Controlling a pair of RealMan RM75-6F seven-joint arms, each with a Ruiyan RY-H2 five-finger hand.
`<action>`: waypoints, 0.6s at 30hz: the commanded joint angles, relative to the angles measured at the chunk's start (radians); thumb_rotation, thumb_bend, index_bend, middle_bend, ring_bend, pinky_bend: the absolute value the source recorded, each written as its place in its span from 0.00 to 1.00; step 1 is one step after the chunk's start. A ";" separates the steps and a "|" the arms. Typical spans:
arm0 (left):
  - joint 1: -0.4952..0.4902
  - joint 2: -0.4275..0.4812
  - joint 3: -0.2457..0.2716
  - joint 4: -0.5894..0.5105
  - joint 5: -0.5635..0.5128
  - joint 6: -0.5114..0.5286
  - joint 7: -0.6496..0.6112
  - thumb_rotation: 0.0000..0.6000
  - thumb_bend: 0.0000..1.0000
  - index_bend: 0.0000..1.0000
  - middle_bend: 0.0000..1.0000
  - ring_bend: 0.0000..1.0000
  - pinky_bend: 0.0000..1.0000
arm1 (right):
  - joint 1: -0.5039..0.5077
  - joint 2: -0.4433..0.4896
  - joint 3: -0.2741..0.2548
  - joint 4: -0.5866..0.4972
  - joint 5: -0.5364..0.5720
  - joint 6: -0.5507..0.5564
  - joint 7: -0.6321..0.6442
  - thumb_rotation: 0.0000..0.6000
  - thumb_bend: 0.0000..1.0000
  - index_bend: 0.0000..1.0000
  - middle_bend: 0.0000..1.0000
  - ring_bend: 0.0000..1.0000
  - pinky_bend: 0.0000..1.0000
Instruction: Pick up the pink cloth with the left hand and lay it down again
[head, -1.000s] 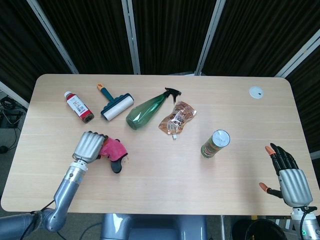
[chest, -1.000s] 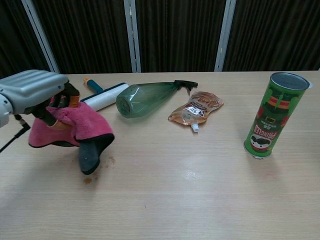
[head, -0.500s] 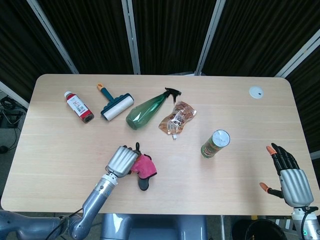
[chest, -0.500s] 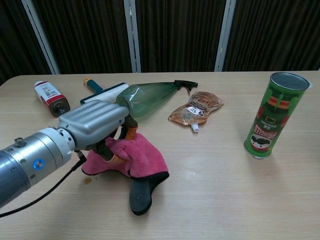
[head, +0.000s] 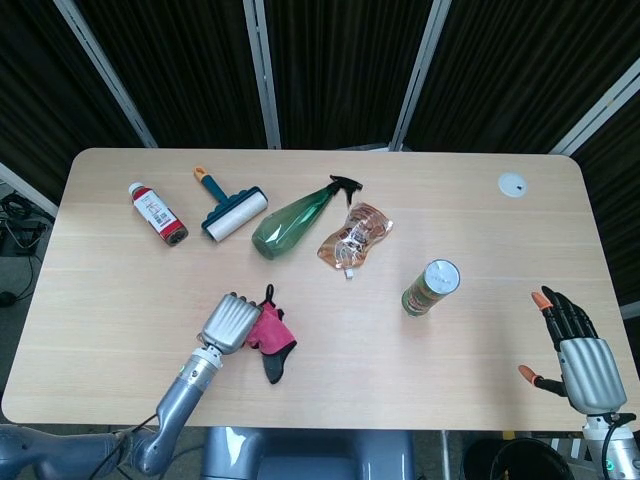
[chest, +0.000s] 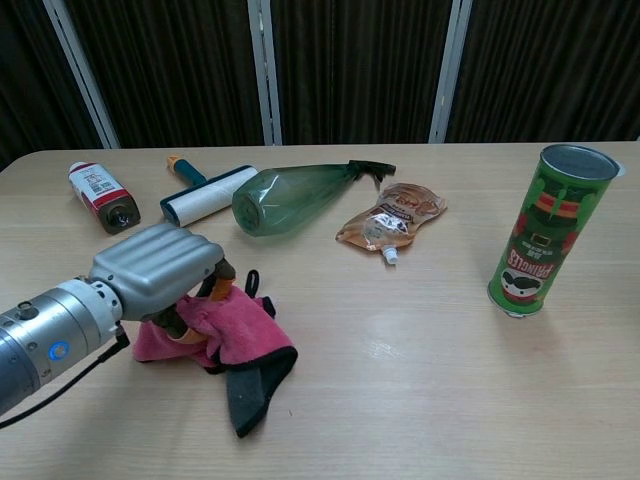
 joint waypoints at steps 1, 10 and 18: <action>0.016 0.041 0.006 0.027 -0.004 0.003 -0.013 1.00 0.50 0.86 0.67 0.57 0.56 | 0.000 0.000 0.000 -0.001 0.000 -0.001 -0.003 1.00 0.04 0.00 0.00 0.00 0.12; 0.058 0.153 0.004 0.086 -0.021 0.005 -0.078 1.00 0.50 0.86 0.67 0.57 0.56 | 0.002 -0.002 -0.002 -0.004 -0.004 -0.003 -0.014 1.00 0.04 0.00 0.00 0.00 0.12; 0.065 0.184 -0.016 0.056 -0.016 0.007 -0.121 1.00 0.50 0.86 0.67 0.56 0.56 | 0.004 -0.006 -0.003 -0.004 -0.009 -0.004 -0.022 1.00 0.04 0.00 0.00 0.00 0.12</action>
